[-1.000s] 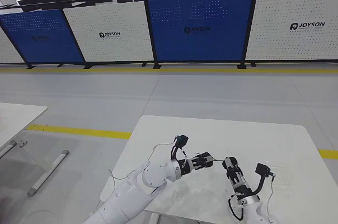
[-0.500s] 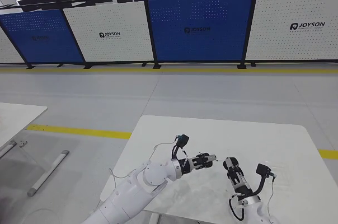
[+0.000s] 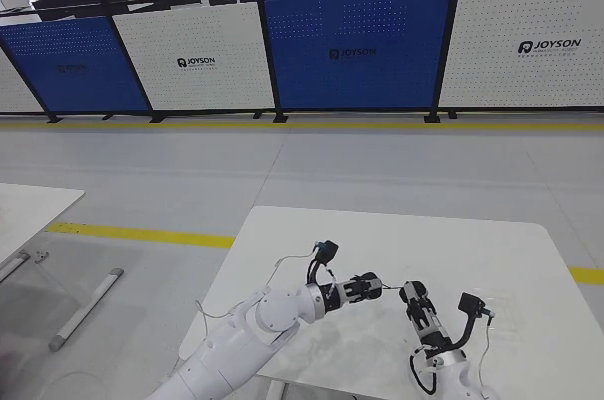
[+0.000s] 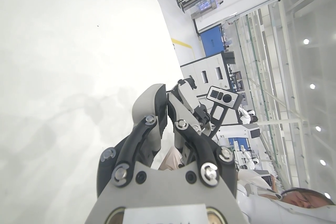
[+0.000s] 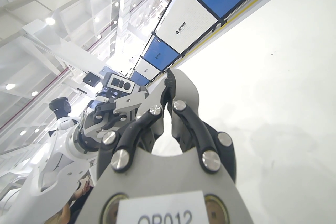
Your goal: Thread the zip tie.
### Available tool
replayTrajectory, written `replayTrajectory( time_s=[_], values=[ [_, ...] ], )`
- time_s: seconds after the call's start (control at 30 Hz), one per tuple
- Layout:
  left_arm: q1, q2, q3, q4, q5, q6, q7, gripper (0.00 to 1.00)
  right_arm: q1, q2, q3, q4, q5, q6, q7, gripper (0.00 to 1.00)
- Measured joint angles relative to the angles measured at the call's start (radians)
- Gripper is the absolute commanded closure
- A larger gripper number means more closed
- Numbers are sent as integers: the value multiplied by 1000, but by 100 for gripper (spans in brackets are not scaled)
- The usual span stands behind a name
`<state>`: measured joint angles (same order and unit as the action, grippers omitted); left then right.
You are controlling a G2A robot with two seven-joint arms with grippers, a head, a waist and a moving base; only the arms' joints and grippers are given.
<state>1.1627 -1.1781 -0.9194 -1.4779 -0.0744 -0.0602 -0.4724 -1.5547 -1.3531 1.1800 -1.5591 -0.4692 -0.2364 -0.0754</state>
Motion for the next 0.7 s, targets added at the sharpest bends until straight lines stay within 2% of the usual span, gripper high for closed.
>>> replayTrajectory(
  time_s=[0.03, 0.07, 0.1, 0.13, 0.47, 0.6, 0.7],
  values=[
    [0, 0, 0, 0, 0, 0, -3, 100, 0, 0, 0, -1, 0, 0, 1, 100],
    [0, 0, 1, -1, 0, 1, -5, 100, 1, 0, -1, -1, 1, 1, 3, 86],
    [0, 0, 1, -2, -1, 1, -6, 100, 3, -1, -2, -3, 5, 3, 8, 40],
    [0, 0, 1, -2, -2, 0, -7, 100, 4, -1, -2, -3, 8, 4, 14, 0],
    [3, -2, -4, -23, -27, 11, 1, 100, 9, -1, -3, -10, 3, 11, 38, 0],
    [2, -4, -3, -19, -35, 24, 16, 100, -9, 4, 13, -25, -26, -9, 29, 0],
    [3, -7, -9, -15, -85, 28, 14, 100, -24, 7, 21, -32, -43, -26, 19, 0]
  ],
)
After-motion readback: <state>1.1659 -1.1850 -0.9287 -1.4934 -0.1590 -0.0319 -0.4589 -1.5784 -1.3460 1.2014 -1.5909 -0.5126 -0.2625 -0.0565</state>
